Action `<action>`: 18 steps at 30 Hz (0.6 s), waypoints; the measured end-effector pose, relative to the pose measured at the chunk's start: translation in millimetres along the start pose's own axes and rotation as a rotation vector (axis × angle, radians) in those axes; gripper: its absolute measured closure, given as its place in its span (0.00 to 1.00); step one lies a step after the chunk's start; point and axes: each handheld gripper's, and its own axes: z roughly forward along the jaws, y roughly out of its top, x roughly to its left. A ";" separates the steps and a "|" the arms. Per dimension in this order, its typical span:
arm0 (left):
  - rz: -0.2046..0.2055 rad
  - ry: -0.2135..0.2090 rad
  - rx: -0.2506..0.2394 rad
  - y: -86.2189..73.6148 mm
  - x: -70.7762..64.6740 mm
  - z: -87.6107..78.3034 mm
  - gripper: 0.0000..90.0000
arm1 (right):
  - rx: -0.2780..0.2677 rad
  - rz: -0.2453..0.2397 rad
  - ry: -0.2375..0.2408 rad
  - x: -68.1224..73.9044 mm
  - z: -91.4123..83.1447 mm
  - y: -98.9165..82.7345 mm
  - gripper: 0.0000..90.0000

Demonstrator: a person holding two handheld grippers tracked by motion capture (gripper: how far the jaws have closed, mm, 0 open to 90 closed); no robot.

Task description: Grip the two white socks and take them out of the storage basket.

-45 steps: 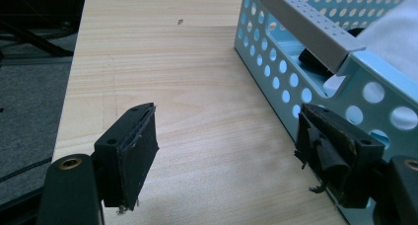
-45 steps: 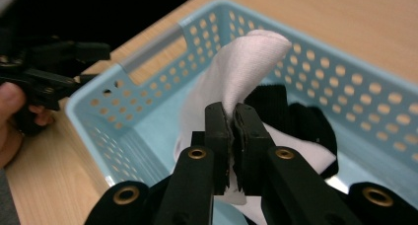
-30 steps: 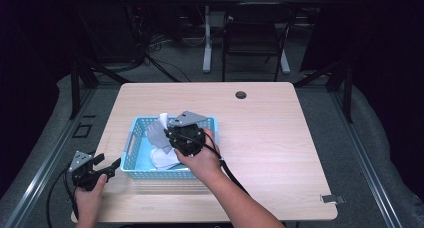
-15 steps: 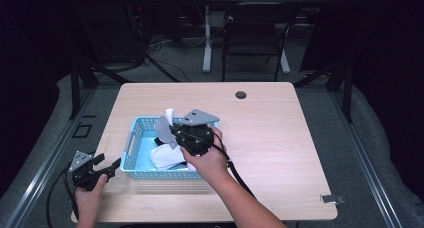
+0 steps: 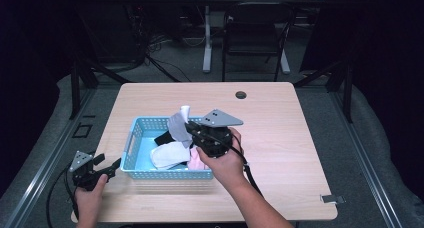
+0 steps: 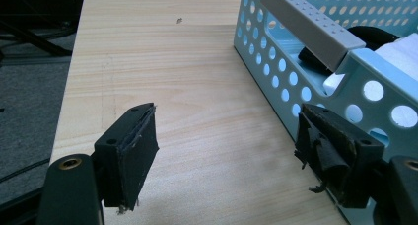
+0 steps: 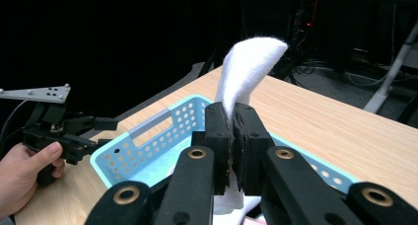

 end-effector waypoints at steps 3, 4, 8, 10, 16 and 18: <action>0.000 0.000 0.000 0.0 0.0 -0.1 0.26 | -0.004 0.011 -0.013 -5.8 -8.2 -2.0 0.95; -0.001 0.000 0.000 0.0 0.0 -0.2 0.26 | -0.007 0.013 -0.020 -7.4 -11.1 -2.9 0.95; -0.001 0.001 0.000 -0.1 0.0 -0.1 0.26 | -0.018 0.016 -0.044 -13.9 -24.1 -6.7 0.95; 0.000 0.001 0.000 -0.1 -0.1 0.0 0.26 | -0.019 0.015 -0.058 -16.9 -31.3 -9.3 0.95; -0.001 0.002 0.001 -0.2 -0.3 0.0 0.26 | -0.020 0.028 -0.094 -26.5 -50.1 -18.7 0.95; 0.001 0.001 0.003 -0.1 -0.5 0.0 0.26 | -0.025 0.038 -0.102 -29.5 -55.3 -21.1 0.95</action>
